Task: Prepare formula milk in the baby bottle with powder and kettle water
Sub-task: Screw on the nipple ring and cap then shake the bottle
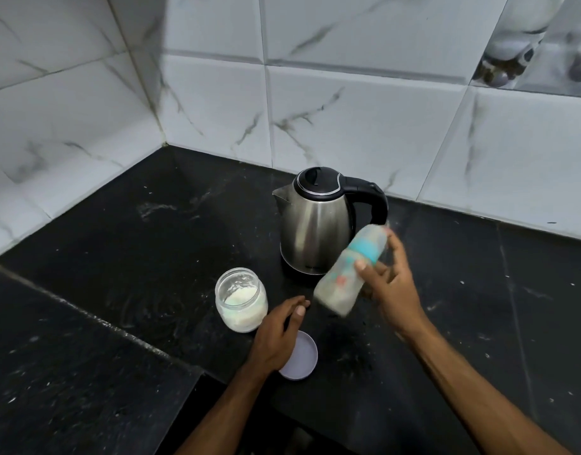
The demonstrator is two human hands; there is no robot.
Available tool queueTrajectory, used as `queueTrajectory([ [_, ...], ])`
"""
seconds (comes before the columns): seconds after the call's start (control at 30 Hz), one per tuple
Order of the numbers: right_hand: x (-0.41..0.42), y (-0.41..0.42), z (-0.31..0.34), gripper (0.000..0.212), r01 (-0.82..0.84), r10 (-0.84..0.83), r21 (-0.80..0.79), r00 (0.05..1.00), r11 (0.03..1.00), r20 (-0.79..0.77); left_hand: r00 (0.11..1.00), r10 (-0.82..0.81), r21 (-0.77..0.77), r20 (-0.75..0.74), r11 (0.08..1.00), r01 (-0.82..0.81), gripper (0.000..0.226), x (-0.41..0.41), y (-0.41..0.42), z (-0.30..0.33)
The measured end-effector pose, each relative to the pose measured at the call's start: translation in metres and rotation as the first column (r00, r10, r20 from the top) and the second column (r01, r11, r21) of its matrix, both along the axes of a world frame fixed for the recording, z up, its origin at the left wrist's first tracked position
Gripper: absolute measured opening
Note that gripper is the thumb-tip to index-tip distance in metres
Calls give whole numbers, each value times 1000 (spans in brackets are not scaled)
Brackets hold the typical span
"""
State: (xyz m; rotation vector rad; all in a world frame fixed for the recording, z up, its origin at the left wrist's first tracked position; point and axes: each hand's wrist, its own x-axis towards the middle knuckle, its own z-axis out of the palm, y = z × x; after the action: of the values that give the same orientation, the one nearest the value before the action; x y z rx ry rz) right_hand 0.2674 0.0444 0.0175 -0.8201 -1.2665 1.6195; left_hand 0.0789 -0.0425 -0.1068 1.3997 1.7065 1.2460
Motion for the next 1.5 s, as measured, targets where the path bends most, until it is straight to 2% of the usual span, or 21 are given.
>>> queueTrajectory([
  [0.07, -1, -10, -4, 73, -147, 141, 42, 982, 988, 125, 1000, -6, 4, 1, 1000, 6, 60, -1, 0, 0],
  [0.1, -1, -8, -6, 73, -147, 139, 56, 981, 988, 134, 1000, -5, 6, -2, 1000, 5, 58, -1, 0, 1],
  [0.2, -2, 4, 2, 77, 87, -88, -35, 996, 996, -32, 1000, 11, 1, -25, 1000, -11, 42, 1, 0, 2],
  [0.27, -1, 6, -1, 85, 136, -143, -78, 985, 988, -92, 999, 14, -3, -38, 1000, -14, 36, 1, 0, 3],
  [0.4, 0, -12, -3, 73, -115, 112, 14, 987, 993, 111, 999, 0, -6, -42, 1000, 0, 45, -1, 0, 3],
  [0.47, 0, -7, 0, 74, -36, 34, 24, 998, 999, 58, 999, -6, 0, -43, 1000, 6, 51, -2, 0, 0],
  [0.57, 0, 2, 0, 71, 139, -147, -76, 983, 987, -107, 999, -4, -10, -45, 1000, 3, 48, -1, 0, 0],
  [0.6, 0, 0, -1, 73, 124, -130, -75, 987, 989, -89, 999, -3, -8, -46, 1000, 2, 49, 0, 0, 0],
  [0.7, 3, -14, -2, 80, -94, 93, 5, 991, 996, 96, 999, -9, -27, -38, 1000, 8, 52, -1, -1, 2],
  [0.73, 5, -14, -1, 81, -117, 112, 30, 986, 993, 120, 999, -10, -35, -36, 999, 9, 50, -1, -1, 2],
  [0.83, 4, -1, 6, 75, 93, -95, -26, 994, 995, -50, 999, -6, -19, -37, 1000, 6, 51, 0, -1, 2],
  [0.9, 5, 3, 6, 75, 167, -176, -79, 976, 983, -131, 1000, 3, -20, -30, 1000, -3, 50, 2, -1, 2],
  [0.93, 6, 2, 3, 75, 141, -148, -68, 983, 988, -105, 1000, 4, -23, -27, 1000, -5, 46, 2, -1, 2],
  [1.03, 9, -9, -1, 75, -80, 76, 29, 992, 996, 101, 1000, 3, -29, -23, 1000, -4, 43, 0, -1, 2],
  [1.07, 9, -9, 1, 75, -85, 79, 54, 991, 995, 111, 1000, 6, -24, -23, 1000, -6, 45, 0, -1, 2],
  [1.2, 6, 5, 4, 68, 136, -144, -68, 981, 988, -130, 1000, 8, -10, -8, 1000, -9, 56, 1, -1, 0],
  [1.27, 5, 0, -1, 71, 53, -54, -29, 998, 998, -39, 1000, 5, -15, -6, 1000, -5, 56, 2, -1, 0],
  [1.33, 5, -8, -3, 80, -149, 142, 45, 981, 988, 130, 1000, 6, -26, -4, 1000, -6, 56, 1, 0, -1],
  [1.37, 6, -8, -4, 83, -192, 177, 77, 970, 978, 168, 1000, 7, -26, -4, 1000, -7, 56, 1, 0, 0],
  [1.43, 4, -1, 2, 80, -80, 73, 85, 994, 993, 81, 1000, 7, -18, 0, 1000, -7, 57, 0, 0, -1],
  [1.5, 2, 8, 7, 75, 117, -119, -27, 989, 993, -92, 1000, 8, -10, -1, 1000, -8, 59, 1, -1, 1],
])
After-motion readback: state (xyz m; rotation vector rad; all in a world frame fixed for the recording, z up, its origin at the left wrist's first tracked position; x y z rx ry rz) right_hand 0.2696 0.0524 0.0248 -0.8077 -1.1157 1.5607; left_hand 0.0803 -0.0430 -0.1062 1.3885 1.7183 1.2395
